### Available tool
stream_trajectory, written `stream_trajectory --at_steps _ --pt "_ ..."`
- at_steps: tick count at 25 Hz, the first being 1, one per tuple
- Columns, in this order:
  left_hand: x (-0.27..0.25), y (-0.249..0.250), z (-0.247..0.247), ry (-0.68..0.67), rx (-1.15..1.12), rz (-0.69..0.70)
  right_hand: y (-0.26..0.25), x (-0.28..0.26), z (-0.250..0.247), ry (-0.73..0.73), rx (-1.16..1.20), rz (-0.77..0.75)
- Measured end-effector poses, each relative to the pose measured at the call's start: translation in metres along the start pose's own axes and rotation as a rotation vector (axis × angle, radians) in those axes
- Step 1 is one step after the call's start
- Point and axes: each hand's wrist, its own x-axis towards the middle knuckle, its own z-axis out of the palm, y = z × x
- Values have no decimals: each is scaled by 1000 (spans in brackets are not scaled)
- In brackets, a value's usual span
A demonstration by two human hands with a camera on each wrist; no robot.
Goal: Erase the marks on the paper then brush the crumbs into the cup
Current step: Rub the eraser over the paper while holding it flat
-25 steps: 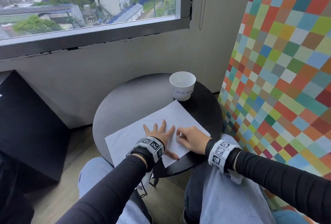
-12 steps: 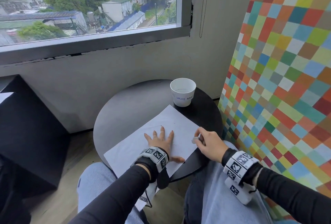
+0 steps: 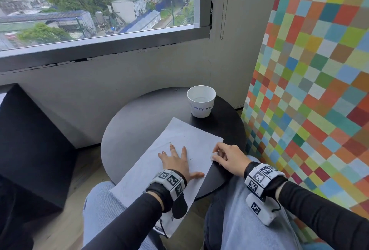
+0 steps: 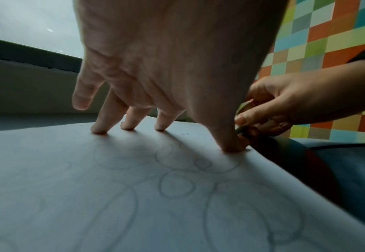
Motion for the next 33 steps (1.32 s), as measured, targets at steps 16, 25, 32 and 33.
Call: stream_trajectory --at_steps 16,25,32,33 --pt "20 -14 23 67 -181 449 -1 5 -1 52 -37 -68" --pt "17 -5 30 252 -118 368 -10 -2 10 -43 -8 -80" --pt "0 11 41 229 -152 278 -10 -6 7 -124 -15 -106" --pt "-1 13 44 246 -164 285 -11 -6 7 -133 -25 -115"
